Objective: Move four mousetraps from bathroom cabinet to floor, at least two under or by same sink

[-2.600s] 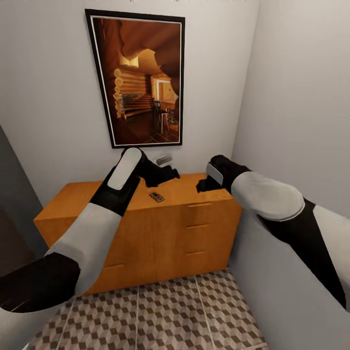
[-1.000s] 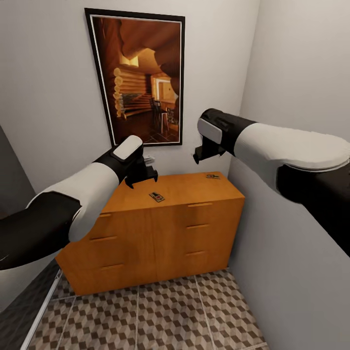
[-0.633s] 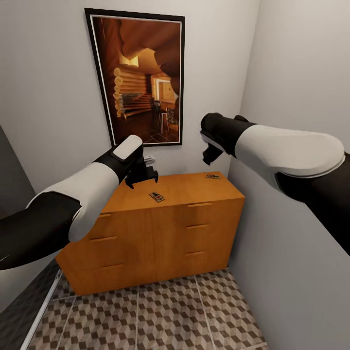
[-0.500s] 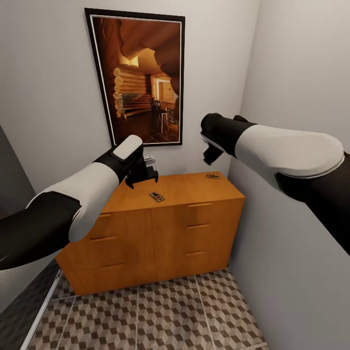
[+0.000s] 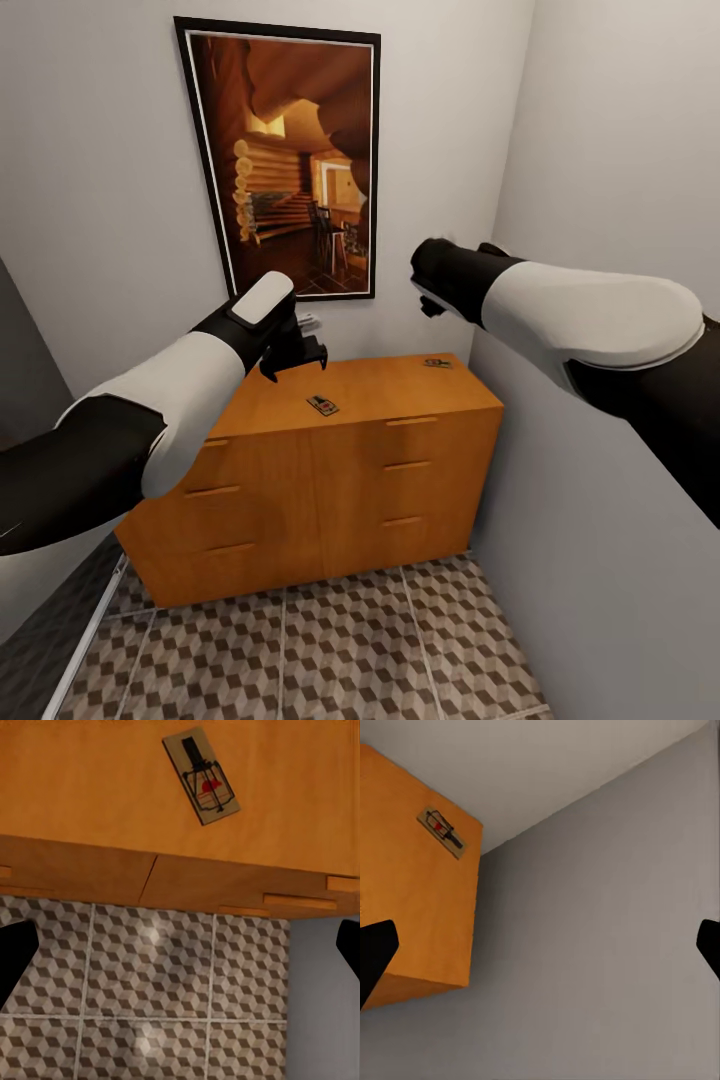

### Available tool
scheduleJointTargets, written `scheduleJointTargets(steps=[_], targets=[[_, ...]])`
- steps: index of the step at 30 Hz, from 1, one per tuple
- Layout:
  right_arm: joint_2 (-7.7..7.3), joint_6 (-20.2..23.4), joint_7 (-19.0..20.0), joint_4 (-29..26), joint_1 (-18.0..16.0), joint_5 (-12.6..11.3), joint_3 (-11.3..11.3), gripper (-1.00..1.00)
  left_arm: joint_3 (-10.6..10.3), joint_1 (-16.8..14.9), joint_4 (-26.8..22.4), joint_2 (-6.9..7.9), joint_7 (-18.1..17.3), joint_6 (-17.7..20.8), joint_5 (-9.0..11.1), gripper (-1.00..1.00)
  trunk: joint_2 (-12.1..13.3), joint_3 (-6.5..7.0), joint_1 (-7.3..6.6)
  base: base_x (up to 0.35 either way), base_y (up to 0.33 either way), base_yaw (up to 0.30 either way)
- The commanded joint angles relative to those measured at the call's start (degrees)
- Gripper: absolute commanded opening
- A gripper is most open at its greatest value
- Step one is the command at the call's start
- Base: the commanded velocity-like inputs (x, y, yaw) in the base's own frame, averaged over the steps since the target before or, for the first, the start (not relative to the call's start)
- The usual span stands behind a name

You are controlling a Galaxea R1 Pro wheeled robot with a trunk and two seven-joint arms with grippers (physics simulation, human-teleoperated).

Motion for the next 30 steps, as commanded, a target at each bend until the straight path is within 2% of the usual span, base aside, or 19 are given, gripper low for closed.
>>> scheduleJointTargets(steps=[1,3,7,8,14,20,21,25,26,27,30], targets=[[0.00,-0.2,-1.2,-0.2,0.0,-1.4,0.2,1.00,-0.4,0.0,-0.1,0.04,0.5,0.2,0.6,1.00,0.0,-0.07,0.00,0.000,0.000,0.000],[0.00,-1.1,-3.1,-0.3,0.2,-3.1,0.2,1.00,-0.4,0.0,-0.3,0.04,0.5,0.1,0.5,1.00,0.0,-0.07,0.00,0.000,0.000,0.000],[0.00,-3.7,-6.5,-0.1,0.8,-4.1,0.2,1.00,-0.4,0.0,-0.4,0.06,0.5,0.0,0.2,1.00,0.0,-0.07,0.00,0.000,0.000,0.000],[0.00,-5.5,-9.1,-0.1,1.7,-4.5,0.2,1.00,-0.4,0.0,-0.4,0.05,0.5,0.0,0.1,1.00,0.0,-0.07,0.00,0.000,0.000,0.000],[0.00,-9.3,-15.8,-0.4,5.4,-5.2,0.3,1.00,-0.4,-0.1,-0.9,0.04,0.6,-0.5,0.0,1.00,0.0,-0.07,0.00,0.000,0.000,0.000],[0.00,-9.6,-17.1,-0.6,8.2,-5.6,0.2,1.00,-0.4,-0.1,-2.3,0.02,1.2,-0.7,0.0,1.00,0.0,-0.07,0.00,0.000,0.000,0.000],[0.00,-9.2,-16.8,-0.6,8.4,-5.8,0.2,1.00,-0.4,-0.1,-2.4,0.01,1.3,-0.7,0.0,1.00,0.0,-0.07,0.00,0.000,0.000,0.000],[0.00,-5.3,-10.3,-0.1,9.0,-7.0,0.2,1.00,-0.4,-0.1,-2.8,-0.03,1.7,-0.7,0.0,1.00,0.0,-0.07,0.00,0.000,0.000,0.000],[0.00,-4.6,-8.2,0.1,9.1,-7.1,0.2,1.00,-0.4,-0.1,-2.8,-0.03,1.7,-0.7,0.1,1.00,0.0,-0.07,0.00,0.000,0.000,0.000],[0.00,-3.3,-3.6,0.9,9.2,-7.2,0.3,1.00,-0.5,-0.1,-2.9,-0.04,1.7,-0.7,0.1,1.00,0.0,-0.07,0.00,0.000,0.000,0.000],[0.00,-2.1,3.4,2.9,9.3,-6.7,0.5,1.00,-0.5,-0.1,-2.9,-0.03,1.8,-0.7,0.1,1.00,0.0,-0.07,0.00,0.000,0.000,0.000]])
